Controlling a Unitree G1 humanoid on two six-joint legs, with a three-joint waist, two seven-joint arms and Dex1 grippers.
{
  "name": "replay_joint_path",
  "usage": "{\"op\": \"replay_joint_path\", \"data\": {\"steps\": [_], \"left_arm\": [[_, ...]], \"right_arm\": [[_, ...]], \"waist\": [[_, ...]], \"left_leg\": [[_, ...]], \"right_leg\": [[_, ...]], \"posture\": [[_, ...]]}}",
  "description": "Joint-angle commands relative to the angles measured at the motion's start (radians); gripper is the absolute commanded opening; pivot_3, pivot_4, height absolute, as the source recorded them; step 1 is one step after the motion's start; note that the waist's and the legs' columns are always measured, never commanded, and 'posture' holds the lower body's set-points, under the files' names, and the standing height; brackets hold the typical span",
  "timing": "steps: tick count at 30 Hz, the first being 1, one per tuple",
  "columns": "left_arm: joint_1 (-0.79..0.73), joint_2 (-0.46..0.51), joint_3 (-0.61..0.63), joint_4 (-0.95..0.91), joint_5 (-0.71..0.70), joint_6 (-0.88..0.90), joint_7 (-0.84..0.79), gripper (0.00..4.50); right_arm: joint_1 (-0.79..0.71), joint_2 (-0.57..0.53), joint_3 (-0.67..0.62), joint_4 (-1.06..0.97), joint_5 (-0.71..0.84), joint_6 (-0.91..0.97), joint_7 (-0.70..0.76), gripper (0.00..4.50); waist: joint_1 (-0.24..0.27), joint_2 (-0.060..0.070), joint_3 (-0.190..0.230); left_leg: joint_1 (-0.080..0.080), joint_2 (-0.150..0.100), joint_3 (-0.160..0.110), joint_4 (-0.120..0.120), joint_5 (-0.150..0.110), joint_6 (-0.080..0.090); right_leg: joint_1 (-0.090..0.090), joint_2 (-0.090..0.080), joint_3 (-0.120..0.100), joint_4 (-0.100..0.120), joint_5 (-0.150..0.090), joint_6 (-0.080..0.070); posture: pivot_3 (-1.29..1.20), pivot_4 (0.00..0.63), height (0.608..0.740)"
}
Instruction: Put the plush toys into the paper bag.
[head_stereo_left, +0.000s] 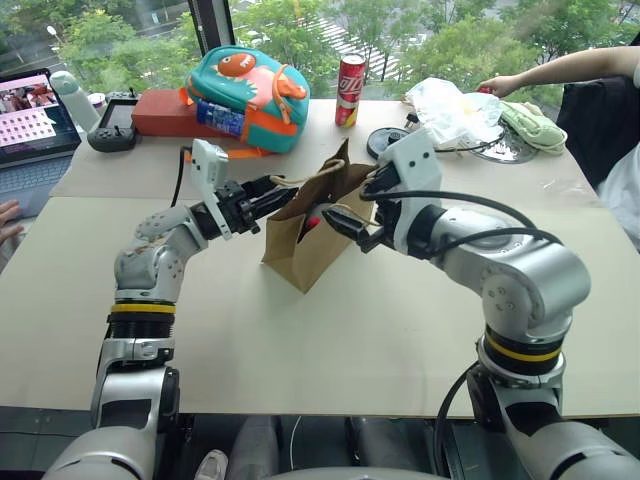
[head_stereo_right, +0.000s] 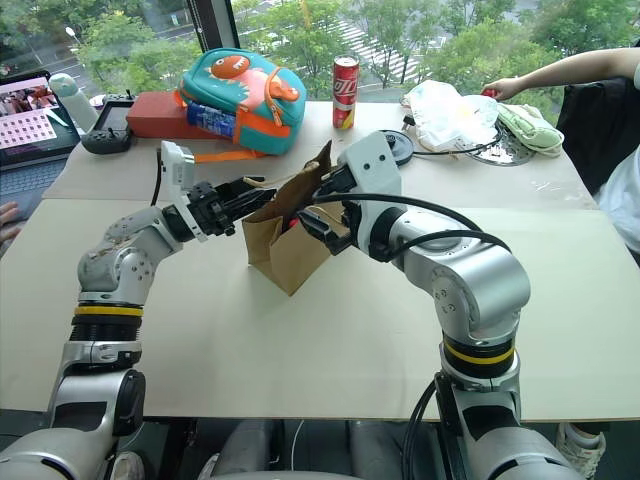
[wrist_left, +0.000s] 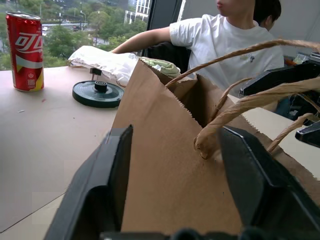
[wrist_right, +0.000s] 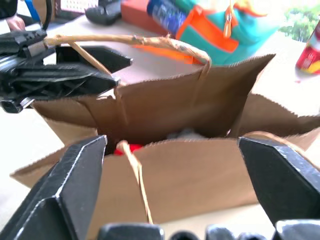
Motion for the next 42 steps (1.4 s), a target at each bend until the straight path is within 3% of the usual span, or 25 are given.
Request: {"op": "replay_joint_path", "data": {"steps": [1, 7, 14, 15, 16, 21, 27, 36, 42], "left_arm": [[-0.02, 0.038, 0.056, -0.091, -0.103, 0.094, -0.016, 4.41], [0.062, 0.121, 0.158, -0.216, -0.265, 0.286, 0.0, 4.41], [0.216, 0.192, 0.136, -0.25, -0.204, 0.235, -0.032, 4.41], [0.235, 0.195, 0.119, -0.246, -0.173, 0.202, -0.04, 4.5], [0.248, 0.196, 0.103, -0.244, -0.147, 0.172, -0.045, 4.5], [0.283, 0.184, 0.062, -0.242, -0.094, 0.091, -0.063, 4.5], [0.287, 0.182, 0.038, -0.235, -0.069, 0.046, -0.077, 4.5], [0.275, 0.161, -0.016, -0.244, -0.032, 0.005, -0.085, 4.5], [0.281, 0.146, -0.04, -0.258, 0.0, -0.03, -0.07, 4.5]], "right_arm": [[-0.016, -0.079, -0.064, -0.1, 0.059, -0.129, 0.105, 4.5], [0.062, -0.209, -0.257, -0.138, 0.269, -0.137, 0.288, 4.5], [0.159, -0.269, -0.315, -0.153, 0.48, -0.12, 0.347, 4.5], [0.175, -0.279, -0.294, -0.155, 0.494, -0.122, 0.354, 4.0], [0.19, -0.29, -0.263, -0.156, 0.49, -0.13, 0.357, 3.82], [0.231, -0.33, -0.113, -0.148, 0.435, -0.176, 0.355, 2.07], [0.187, -0.304, 0.076, -0.037, 0.277, -0.206, 0.254, 0.04], [0.048, -0.212, 0.249, 0.16, 0.077, -0.297, 0.193, 0.04], [-0.05, -0.129, 0.279, 0.238, 0.02, -0.287, 0.169, 0.04]], "waist": [[0.001, 0.0, 0.0], [0.0, 0.0, 0.0], [-0.001, 0.0, 0.0], [-0.001, 0.0, 0.0], [0.0, 0.0, 0.0], [0.003, 0.0, 0.0], [0.002, 0.0, 0.0], [0.003, 0.0, 0.0], [0.003, 0.0, 0.0]], "left_leg": [[0.0, 0.0, 0.0, 0.0, 0.0, 0.0], [0.0, 0.0, -0.001, -0.001, 0.0, 0.0], [0.005, 0.001, 0.0, -0.001, 0.0, 0.0], [0.007, 0.001, 0.0, -0.001, 0.0, 0.0], [0.009, 0.001, 0.0, -0.001, 0.0, 0.0], [0.01, 0.001, 0.0, -0.001, 0.0, 0.0], [0.009, 0.001, 0.0, -0.002, 0.0, 0.0], [0.008, 0.001, 0.0, -0.002, 0.0, 0.001], [0.008, 0.001, 0.0, -0.002, 0.0, 0.001]], "right_leg": [[0.0, 0.0, 0.0, 0.0, 0.0, 0.0], [0.001, 0.0, 0.0, -0.001, 0.0, 0.0], [0.005, 0.0, 0.0, -0.001, 0.0, 0.0], [0.007, 0.0, 0.0, -0.002, 0.0, 0.0], [0.01, 0.0, 0.0, -0.002, -0.001, 0.0], [0.014, 0.0, -0.001, -0.007, -0.001, -0.001], [0.013, 0.0, -0.001, -0.008, -0.001, -0.001], [0.013, 0.0, -0.001, -0.008, -0.001, -0.001], [0.012, 0.0, -0.001, -0.008, -0.001, -0.001]], "posture": [[0.0, 0.15, 0.728], [0.0, 0.15, 0.728], [0.0, 0.15, 0.728], [0.0, 0.15, 0.728], [0.0, 0.15, 0.728], [0.0, 0.15, 0.728], [0.0, 0.15, 0.728], [0.0, 0.15, 0.728], [0.0, 0.15, 0.728]]}}
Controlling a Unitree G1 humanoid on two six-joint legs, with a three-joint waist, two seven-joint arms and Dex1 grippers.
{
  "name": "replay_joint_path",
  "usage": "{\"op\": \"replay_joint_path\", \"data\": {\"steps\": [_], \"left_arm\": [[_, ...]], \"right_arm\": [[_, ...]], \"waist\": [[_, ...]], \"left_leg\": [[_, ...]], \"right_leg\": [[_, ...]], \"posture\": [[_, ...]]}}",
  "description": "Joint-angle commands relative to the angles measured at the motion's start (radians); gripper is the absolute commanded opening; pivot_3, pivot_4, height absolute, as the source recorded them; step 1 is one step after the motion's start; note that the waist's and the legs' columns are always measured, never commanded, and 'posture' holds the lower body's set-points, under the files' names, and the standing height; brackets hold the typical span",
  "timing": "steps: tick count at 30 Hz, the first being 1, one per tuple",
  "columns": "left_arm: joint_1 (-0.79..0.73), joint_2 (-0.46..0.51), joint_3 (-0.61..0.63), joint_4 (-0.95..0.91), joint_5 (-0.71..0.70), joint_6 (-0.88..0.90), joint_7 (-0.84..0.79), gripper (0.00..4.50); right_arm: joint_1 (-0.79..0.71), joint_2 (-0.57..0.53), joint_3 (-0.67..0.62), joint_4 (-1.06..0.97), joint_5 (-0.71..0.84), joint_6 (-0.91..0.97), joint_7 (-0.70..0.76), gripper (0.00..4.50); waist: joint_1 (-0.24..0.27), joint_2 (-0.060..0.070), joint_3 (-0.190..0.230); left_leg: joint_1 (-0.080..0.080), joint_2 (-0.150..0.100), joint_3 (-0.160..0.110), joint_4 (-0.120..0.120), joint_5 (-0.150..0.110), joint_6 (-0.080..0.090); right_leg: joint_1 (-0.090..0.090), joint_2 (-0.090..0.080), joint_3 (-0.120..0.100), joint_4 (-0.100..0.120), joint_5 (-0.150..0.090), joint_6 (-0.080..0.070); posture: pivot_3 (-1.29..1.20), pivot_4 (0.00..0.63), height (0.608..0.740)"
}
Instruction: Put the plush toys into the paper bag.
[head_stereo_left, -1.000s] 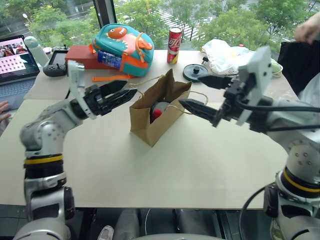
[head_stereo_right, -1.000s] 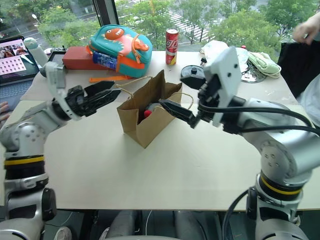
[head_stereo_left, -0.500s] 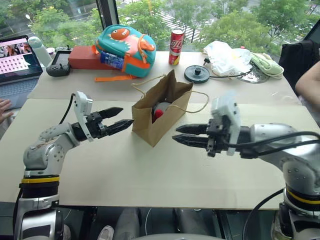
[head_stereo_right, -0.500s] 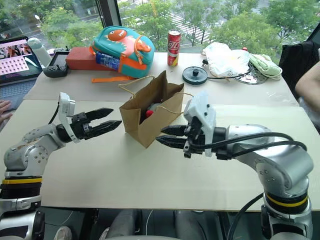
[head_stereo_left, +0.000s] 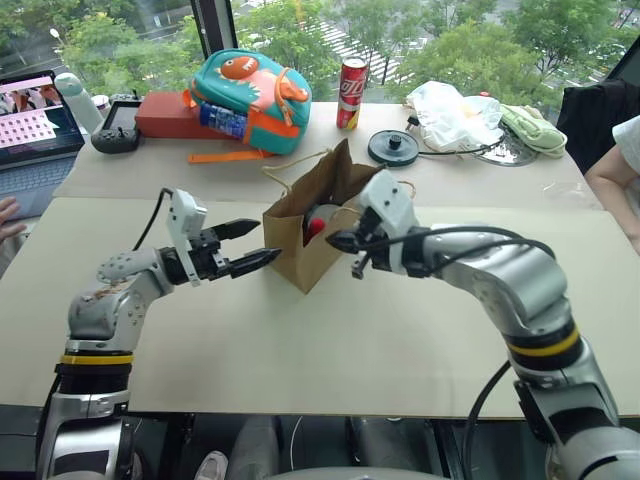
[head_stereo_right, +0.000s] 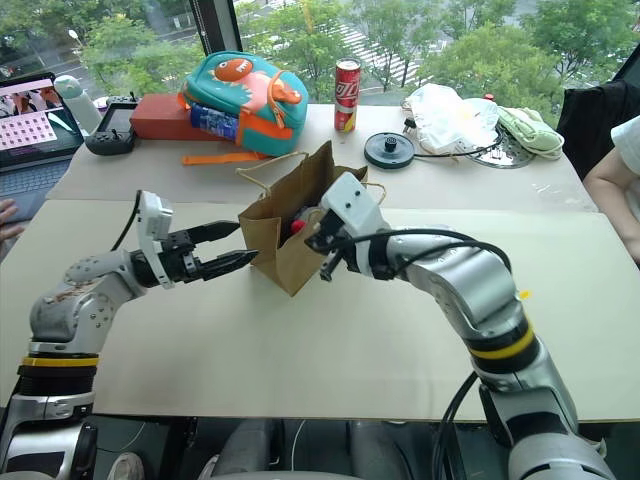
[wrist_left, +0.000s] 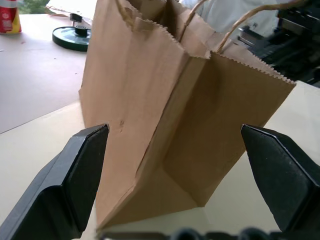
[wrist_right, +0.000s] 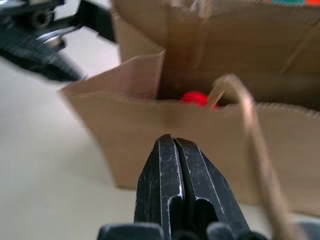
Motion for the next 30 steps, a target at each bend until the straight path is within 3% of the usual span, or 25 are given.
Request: {"op": "replay_joint_path", "data": {"steps": [1, 16, 30], "left_arm": [[-0.007, -0.006, 0.0, -0.034, 0.022, -0.045, 0.012, 4.5], [0.048, -0.054, -0.032, -0.128, 0.004, -0.013, 0.045, 4.5], [-0.012, -0.145, -0.048, 0.025, 0.124, -0.172, 0.137, 4.5]], "right_arm": [[-0.052, 0.042, 0.002, 0.013, -0.034, -0.021, -0.017, 0.04], [-0.11, 0.161, 0.001, 0.094, -0.115, -0.022, -0.054, 0.04], [-0.117, 0.173, -0.008, 0.087, -0.135, -0.007, -0.047, 0.04]], "waist": [[0.0, 0.0, 0.0], [-0.002, 0.0, 0.0], [0.0, 0.0, 0.0]], "left_leg": [[0.0, 0.0, 0.0, 0.0, 0.0, 0.0], [0.0, 0.0, 0.0, 0.0, 0.0, 0.0], [0.0, 0.0, 0.0, 0.0, 0.0, 0.0]], "right_leg": [[0.0, 0.0, 0.0, 0.0, 0.0, 0.0], [0.0, 0.0, 0.0, 0.0, 0.0, 0.0], [0.0, 0.0, 0.0, 0.0, 0.0, 0.0]], "posture": [[0.0, 0.15, 0.728], [0.0, 0.15, 0.728], [0.0, 0.15, 0.728]]}}
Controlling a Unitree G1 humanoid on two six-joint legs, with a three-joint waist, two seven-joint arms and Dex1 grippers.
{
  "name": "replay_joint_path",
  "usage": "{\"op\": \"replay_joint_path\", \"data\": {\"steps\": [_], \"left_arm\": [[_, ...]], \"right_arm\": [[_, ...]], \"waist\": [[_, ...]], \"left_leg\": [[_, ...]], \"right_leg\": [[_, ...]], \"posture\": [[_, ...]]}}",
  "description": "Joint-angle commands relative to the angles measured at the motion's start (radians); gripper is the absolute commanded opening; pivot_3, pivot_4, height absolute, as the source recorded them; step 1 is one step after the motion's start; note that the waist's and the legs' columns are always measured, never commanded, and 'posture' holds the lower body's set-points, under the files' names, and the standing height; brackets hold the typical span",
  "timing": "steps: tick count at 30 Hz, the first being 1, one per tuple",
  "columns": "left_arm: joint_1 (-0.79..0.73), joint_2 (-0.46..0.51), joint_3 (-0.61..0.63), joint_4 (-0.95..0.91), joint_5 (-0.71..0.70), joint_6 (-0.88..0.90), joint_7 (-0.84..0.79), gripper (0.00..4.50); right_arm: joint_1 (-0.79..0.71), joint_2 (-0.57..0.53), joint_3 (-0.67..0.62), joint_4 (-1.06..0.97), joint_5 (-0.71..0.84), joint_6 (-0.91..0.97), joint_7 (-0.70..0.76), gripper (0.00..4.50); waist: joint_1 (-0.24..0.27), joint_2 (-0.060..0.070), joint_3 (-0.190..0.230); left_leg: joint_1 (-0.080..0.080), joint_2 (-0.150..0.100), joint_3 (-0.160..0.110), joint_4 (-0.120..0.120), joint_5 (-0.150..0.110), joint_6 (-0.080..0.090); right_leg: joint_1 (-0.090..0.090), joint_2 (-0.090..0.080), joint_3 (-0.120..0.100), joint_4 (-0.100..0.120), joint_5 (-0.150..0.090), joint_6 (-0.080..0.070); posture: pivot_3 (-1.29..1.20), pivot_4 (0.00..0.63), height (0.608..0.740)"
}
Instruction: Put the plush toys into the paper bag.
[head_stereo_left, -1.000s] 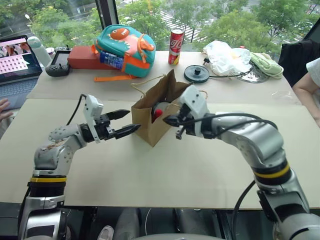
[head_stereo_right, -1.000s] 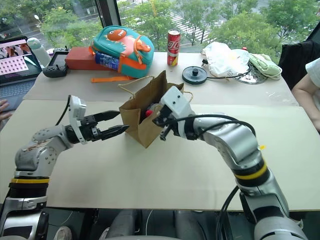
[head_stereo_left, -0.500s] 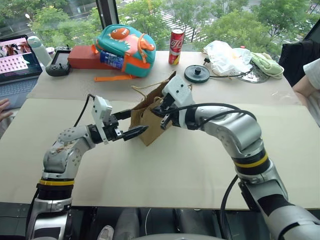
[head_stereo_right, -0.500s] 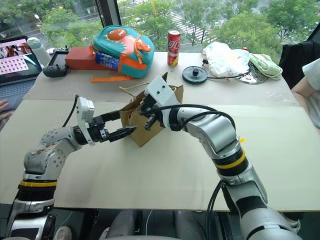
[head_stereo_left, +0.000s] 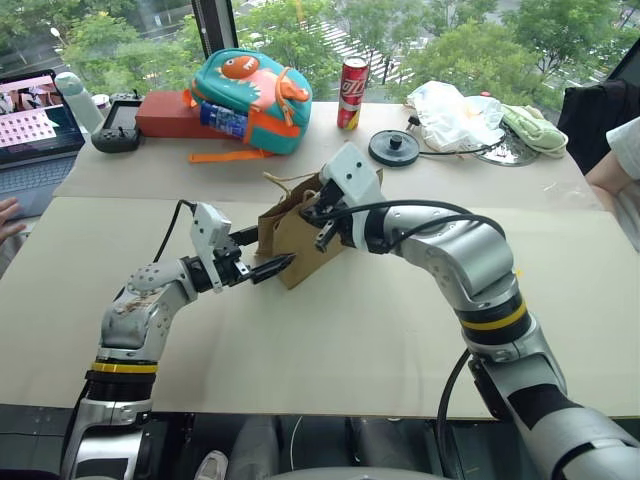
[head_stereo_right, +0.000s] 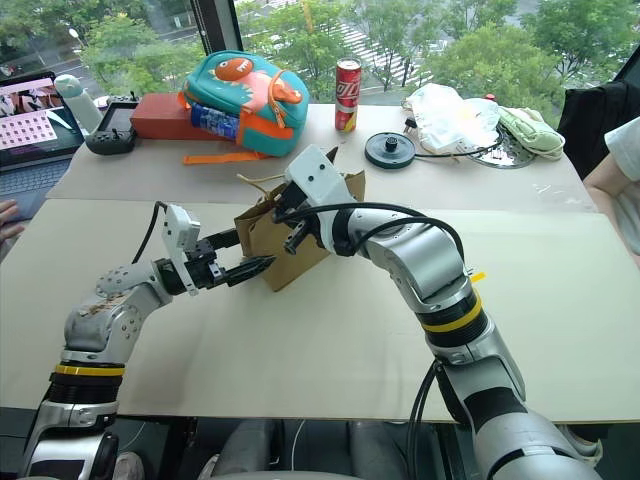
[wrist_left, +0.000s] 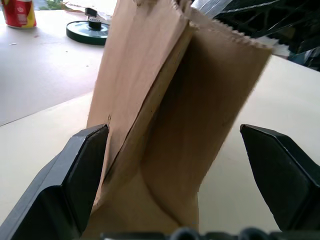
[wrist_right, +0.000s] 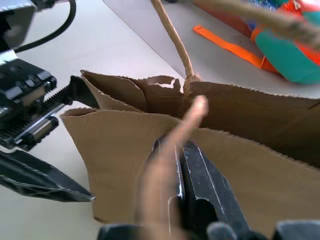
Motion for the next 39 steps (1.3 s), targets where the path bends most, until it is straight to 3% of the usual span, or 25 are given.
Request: {"op": "replay_joint_path", "data": {"steps": [1, 2, 5, 13, 15, 16, 31, 39], "left_arm": [[-0.029, -0.027, -0.006, 0.004, 0.013, -0.056, 0.007, 4.5], [-0.031, -0.031, -0.007, 0.007, 0.014, -0.059, 0.007, 4.5], [-0.033, -0.036, -0.011, 0.014, 0.016, -0.068, 0.002, 3.82], [-0.032, -0.028, -0.012, 0.029, 0.026, -0.083, -0.012, 0.84], [-0.035, -0.027, -0.012, 0.036, 0.033, -0.087, -0.009, 0.19], [-0.037, -0.028, -0.013, 0.039, 0.037, -0.089, -0.007, 0.07], [-0.067, -0.056, -0.016, 0.079, 0.064, -0.105, 0.013, 0.07], [-0.08, -0.061, 0.01, 0.075, 0.038, -0.099, 0.01, 0.07]], "right_arm": [[-0.016, 0.002, -0.031, -0.033, -0.004, -0.005, 0.0, 0.04], [-0.015, 0.002, -0.032, -0.036, -0.003, -0.003, 0.0, 0.04], [-0.016, 0.002, -0.035, -0.039, -0.002, 0.002, -0.002, 0.0], [-0.017, 0.001, -0.04, -0.048, -0.002, 0.014, -0.005, 0.0], [-0.015, -0.002, -0.04, -0.054, 0.0, 0.017, -0.002, 0.0], [-0.014, -0.003, -0.04, -0.058, 0.002, 0.018, 0.0, 0.0], [0.042, -0.071, -0.003, -0.186, 0.023, 0.069, 0.064, 0.0], [0.187, -0.177, -0.089, -0.371, 0.115, -0.006, 0.173, 0.0]], "waist": [[0.0, 0.0, 0.0], [0.0, 0.0, 0.0], [-0.002, 0.0, 0.0], [-0.002, 0.0, 0.0], [-0.002, 0.0, 0.0], [-0.002, 0.0, 0.0], [-0.001, 0.0, 0.0], [0.0, 0.0, 0.0]], "left_leg": [[0.0, 0.0, 0.0, 0.0, 0.0, 0.0], [0.0, 0.0, 0.0, 0.0, 0.0, 0.0], [0.0, 0.0, 0.0, 0.0, 0.0, 0.0], [0.0, 0.0, 0.0, 0.0, 0.0, 0.0], [0.0, 0.0, 0.0, 0.0, 0.0, 0.0], [0.0, 0.0, 0.0, 0.0, 0.0, 0.0], [0.0, 0.0, 0.0, 0.0, 0.0, 0.0], [0.0, 0.0, 0.0, 0.0, 0.0, 0.0]], "right_leg": [[0.0, 0.0, 0.0, 0.0, 0.0, 0.0], [0.0, 0.0, 0.0, 0.0, 0.0, 0.0], [0.0, 0.0, 0.0, 0.0, 0.0, 0.0], [0.0, 0.0, 0.0, 0.0, 0.0, 0.0], [0.0, 0.0, 0.0, 0.0, 0.0, 0.0], [0.0, 0.0, 0.0, 0.0, 0.0, 0.0], [0.0, 0.0, 0.0, 0.0, 0.0, 0.0], [0.001, 0.0, 0.0, -0.001, 0.0, 0.0]], "posture": [[0.0, 0.15, 0.728], [0.0, 0.15, 0.728], [0.0, 0.15, 0.728], [0.0, 0.15, 0.728], [0.0, 0.15, 0.728], [0.0, 0.15, 0.728], [0.0, 0.15, 0.728], [0.0, 0.15, 0.728]]}}
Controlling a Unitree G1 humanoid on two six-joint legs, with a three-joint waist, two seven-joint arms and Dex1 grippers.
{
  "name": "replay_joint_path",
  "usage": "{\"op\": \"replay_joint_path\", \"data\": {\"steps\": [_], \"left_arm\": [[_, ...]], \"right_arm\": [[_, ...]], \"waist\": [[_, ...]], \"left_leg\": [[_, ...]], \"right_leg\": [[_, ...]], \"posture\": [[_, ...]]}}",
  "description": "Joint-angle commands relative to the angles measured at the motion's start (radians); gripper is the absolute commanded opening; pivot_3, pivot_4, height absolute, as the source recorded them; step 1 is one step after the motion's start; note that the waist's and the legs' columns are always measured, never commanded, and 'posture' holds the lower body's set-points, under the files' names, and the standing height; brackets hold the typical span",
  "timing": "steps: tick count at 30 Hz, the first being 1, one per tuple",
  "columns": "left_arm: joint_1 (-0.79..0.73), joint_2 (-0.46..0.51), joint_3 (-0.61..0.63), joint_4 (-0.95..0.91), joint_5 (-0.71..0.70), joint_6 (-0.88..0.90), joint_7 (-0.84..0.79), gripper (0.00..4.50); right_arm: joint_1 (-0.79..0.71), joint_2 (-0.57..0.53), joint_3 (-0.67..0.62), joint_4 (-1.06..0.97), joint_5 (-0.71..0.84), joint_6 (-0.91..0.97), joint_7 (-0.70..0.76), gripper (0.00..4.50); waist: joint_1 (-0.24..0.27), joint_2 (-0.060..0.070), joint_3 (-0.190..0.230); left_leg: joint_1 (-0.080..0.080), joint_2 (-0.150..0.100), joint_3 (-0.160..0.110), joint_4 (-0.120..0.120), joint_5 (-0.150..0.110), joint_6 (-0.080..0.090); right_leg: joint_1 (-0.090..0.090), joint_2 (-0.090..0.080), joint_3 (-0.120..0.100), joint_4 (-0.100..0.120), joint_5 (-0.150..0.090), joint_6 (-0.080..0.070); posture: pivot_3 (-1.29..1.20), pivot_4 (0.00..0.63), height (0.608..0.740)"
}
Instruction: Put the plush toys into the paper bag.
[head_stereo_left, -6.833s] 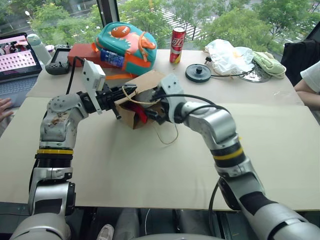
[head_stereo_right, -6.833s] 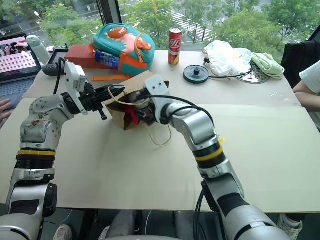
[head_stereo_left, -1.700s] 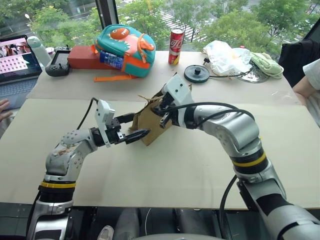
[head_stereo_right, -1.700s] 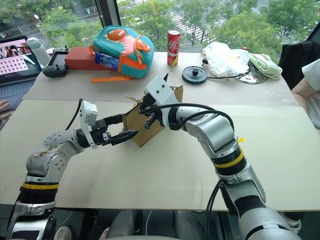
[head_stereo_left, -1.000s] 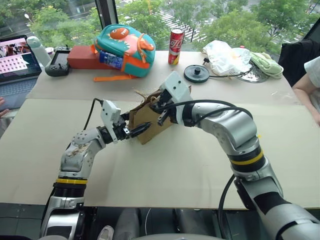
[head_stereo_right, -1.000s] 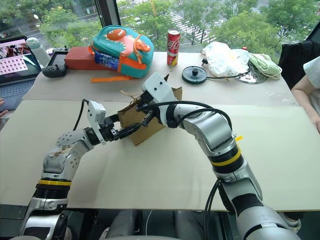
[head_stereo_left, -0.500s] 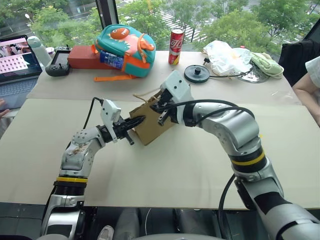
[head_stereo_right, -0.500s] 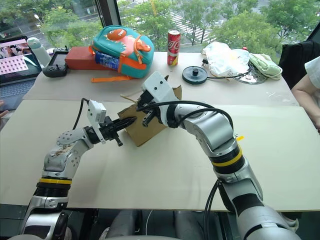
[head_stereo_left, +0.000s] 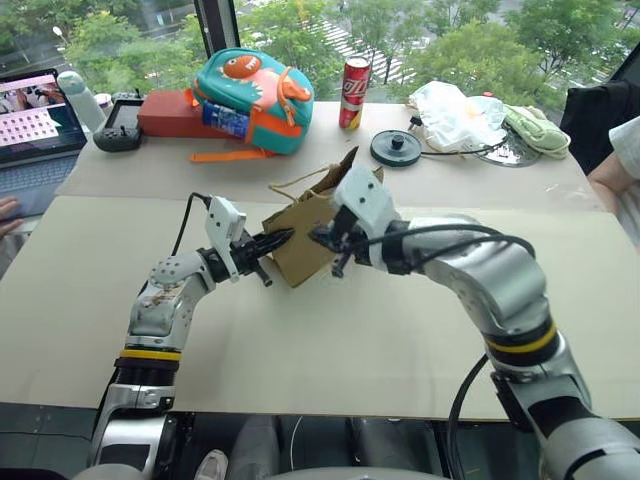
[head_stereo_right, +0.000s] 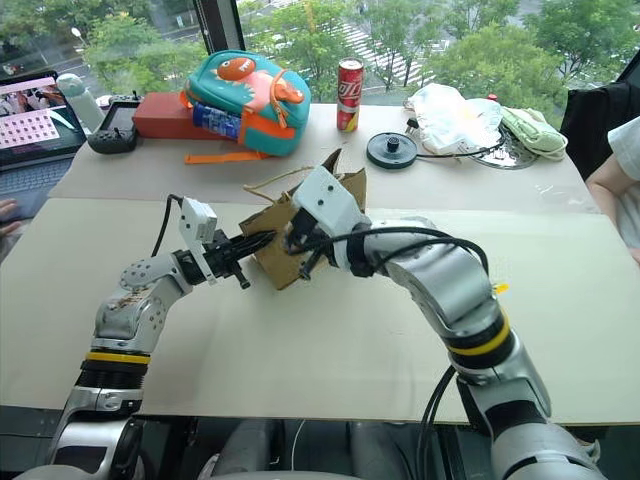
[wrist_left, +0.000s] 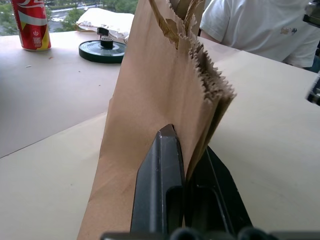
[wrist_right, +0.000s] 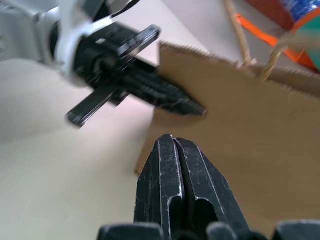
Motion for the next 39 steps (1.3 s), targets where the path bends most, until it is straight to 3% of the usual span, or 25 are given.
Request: {"op": "replay_joint_path", "data": {"steps": [1, 4, 6, 12, 19, 25, 39], "left_arm": [[-0.025, 0.005, 0.031, -0.028, -0.032, -0.009, -0.007, 0.07], [-0.052, 0.078, 0.045, -0.031, -0.065, 0.0, -0.108, 0.07], [-0.068, 0.111, 0.04, -0.024, -0.074, 0.004, -0.158, 0.07], [-0.117, 0.209, 0.035, -0.012, -0.109, 0.025, -0.32, 0.07], [-0.109, 0.332, 0.033, -0.095, -0.188, 0.099, -0.516, 0.07], [-0.099, 0.393, 0.019, -0.067, -0.171, 0.073, -0.615, 0.07], [0.02, 0.317, -0.078, 0.034, -0.031, -0.168, -0.641, 0.07]], "right_arm": [[0.078, -0.002, -0.147, -0.099, 0.094, -0.07, 0.051, 0.0], [0.246, -0.119, -0.362, -0.095, 0.169, -0.15, 0.18, 0.0], [0.301, -0.167, -0.439, -0.067, 0.201, -0.205, 0.241, 0.0], [0.389, -0.276, -0.544, 0.033, 0.226, -0.385, 0.419, 0.0], [0.399, -0.329, -0.58, 0.072, 0.262, -0.459, 0.502, 0.0], [0.406, -0.363, -0.597, 0.11, 0.274, -0.485, 0.526, 0.0], [0.401, -0.409, -0.539, 0.1, 0.262, -0.457, 0.502, 0.0]], "waist": [[0.0, 0.0, 0.0], [0.009, 0.0, 0.0], [0.012, 0.0, 0.0], [0.01, 0.0, 0.0], [0.003, 0.0, 0.001], [0.004, 0.0, 0.001], [0.023, 0.0, 0.001]], "left_leg": [[0.0, 0.0, 0.0, 0.0, 0.0, 0.0], [-0.001, -0.001, -0.002, 0.0, 0.0, 0.0], [-0.003, -0.002, -0.002, 0.0, 0.0, 0.0], [0.001, -0.001, -0.002, 0.0, 0.0, 0.0], [0.0, -0.001, -0.002, 0.0, 0.0, 0.0], [0.001, -0.001, -0.002, 0.0, 0.0, 0.0], [0.001, -0.001, -0.001, 0.001, 0.0, 0.0]], "right_leg": [[0.0, 0.0, 0.0, 0.0, 0.0, 0.0], [0.001, 0.0, -0.001, -0.001, 0.0, 0.001], [0.0, 0.0, 0.0, -0.002, -0.001, 0.001], [0.002, 0.001, 0.001, -0.001, -0.001, 0.001], [0.002, 0.001, 0.001, -0.001, -0.001, 0.001], [0.002, 0.001, 0.001, -0.001, -0.001, 0.001], [0.002, 0.001, 0.001, -0.001, -0.001, 0.001]], "posture": [[0.0, 0.15, 0.728], [0.0, 0.15, 0.728], [0.0, 0.15, 0.728], [0.0, 0.15, 0.728], [0.0, 0.15, 0.728], [0.0, 0.15, 0.728], [0.0, 0.15, 0.728]]}}
